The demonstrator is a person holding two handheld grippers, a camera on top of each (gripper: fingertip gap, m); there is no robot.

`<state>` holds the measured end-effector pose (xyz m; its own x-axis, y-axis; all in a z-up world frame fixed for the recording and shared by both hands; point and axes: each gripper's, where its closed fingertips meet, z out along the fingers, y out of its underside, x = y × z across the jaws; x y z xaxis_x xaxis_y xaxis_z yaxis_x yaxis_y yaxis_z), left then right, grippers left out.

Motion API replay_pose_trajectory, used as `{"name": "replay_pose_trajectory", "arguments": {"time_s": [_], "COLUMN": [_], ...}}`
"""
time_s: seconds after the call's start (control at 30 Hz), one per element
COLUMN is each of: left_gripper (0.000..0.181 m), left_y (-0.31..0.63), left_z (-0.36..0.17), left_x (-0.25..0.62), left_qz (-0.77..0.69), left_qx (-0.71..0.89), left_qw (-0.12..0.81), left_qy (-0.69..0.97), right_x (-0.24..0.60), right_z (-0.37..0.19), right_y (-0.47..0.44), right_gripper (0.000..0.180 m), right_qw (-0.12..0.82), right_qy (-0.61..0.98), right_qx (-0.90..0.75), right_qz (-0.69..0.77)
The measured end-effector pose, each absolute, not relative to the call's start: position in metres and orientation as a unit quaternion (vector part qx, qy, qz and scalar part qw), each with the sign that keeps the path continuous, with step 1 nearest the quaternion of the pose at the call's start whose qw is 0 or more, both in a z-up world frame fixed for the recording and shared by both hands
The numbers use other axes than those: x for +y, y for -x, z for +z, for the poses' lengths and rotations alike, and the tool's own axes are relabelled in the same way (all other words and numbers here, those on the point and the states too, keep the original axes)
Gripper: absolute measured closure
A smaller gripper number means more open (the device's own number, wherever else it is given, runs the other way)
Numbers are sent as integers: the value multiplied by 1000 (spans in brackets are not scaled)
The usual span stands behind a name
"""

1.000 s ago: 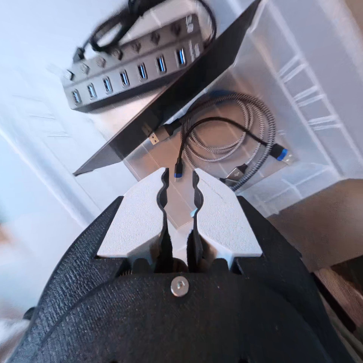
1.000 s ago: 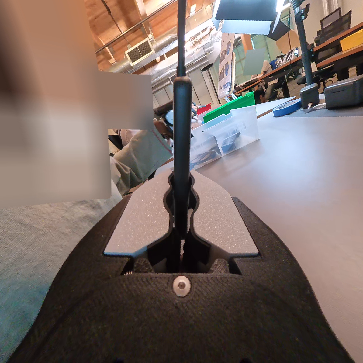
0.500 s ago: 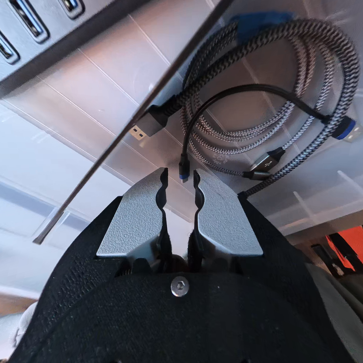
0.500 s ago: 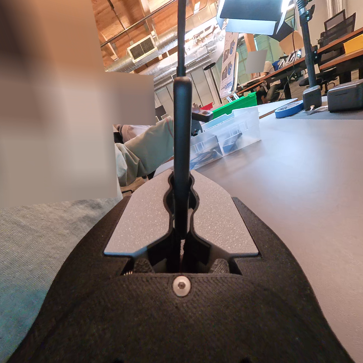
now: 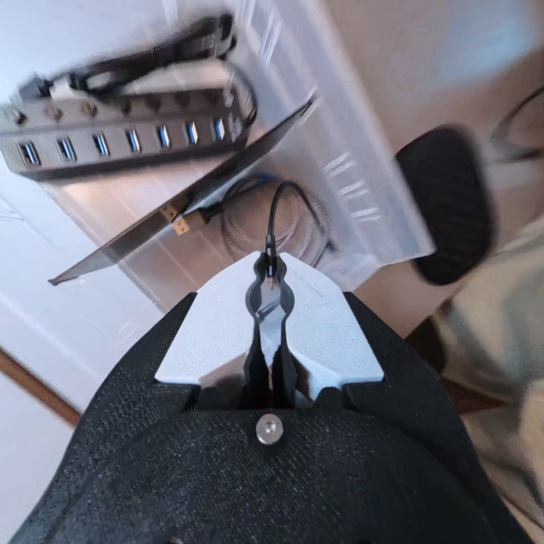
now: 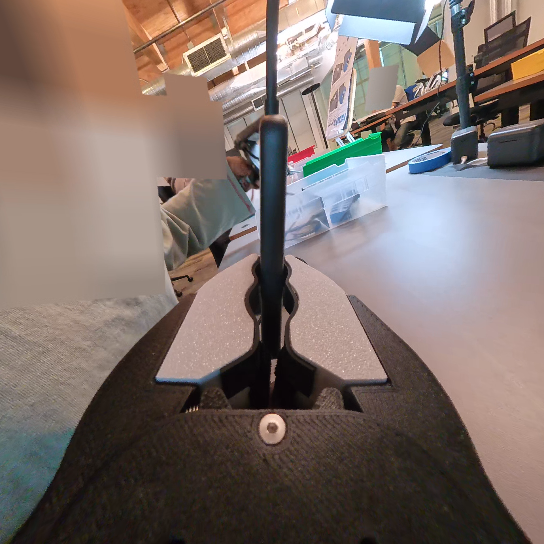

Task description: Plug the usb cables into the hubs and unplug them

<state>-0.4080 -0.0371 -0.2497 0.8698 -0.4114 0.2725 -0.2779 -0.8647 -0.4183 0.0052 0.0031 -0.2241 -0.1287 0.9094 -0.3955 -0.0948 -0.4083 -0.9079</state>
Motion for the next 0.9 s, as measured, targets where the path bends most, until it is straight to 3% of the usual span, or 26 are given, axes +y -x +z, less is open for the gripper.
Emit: {"name": "replay_pose_trajectory", "arguments": {"time_s": [0.03, 0.33, 0.47, 0.6, 0.77, 0.9], "left_gripper": [174, 174, 174, 174, 174, 174], "left_y": [404, 403, 379, 340, 270, 199], "left_z": [-229, -72, -54, -60, -76, -83], "left_x": [-35, -23, -30, -30, -12, 5], "left_qz": [-219, -352, -400, -504, -655, -714], "left_qx": [167, -1, -76, -176, -248, -249], "left_qw": [229, 616, 700, 729, 662, 599], "left_qy": [934, 704, 587, 429, 268, 264], "right_x": [3, 1, 2, 4, 4, 5], "right_z": [-224, -221, -217, -208, -199, -196], "right_y": [-5, -8, -9, -9, -6, -11], "right_gripper": [167, 167, 167, 167, 167, 167], "right_qw": [389, 406, 411, 408, 406, 397], "right_qy": [534, 528, 526, 522, 510, 512], "right_qx": [-383, -386, -374, -348, -318, -285], "right_qz": [646, 639, 643, 663, 689, 706]}}
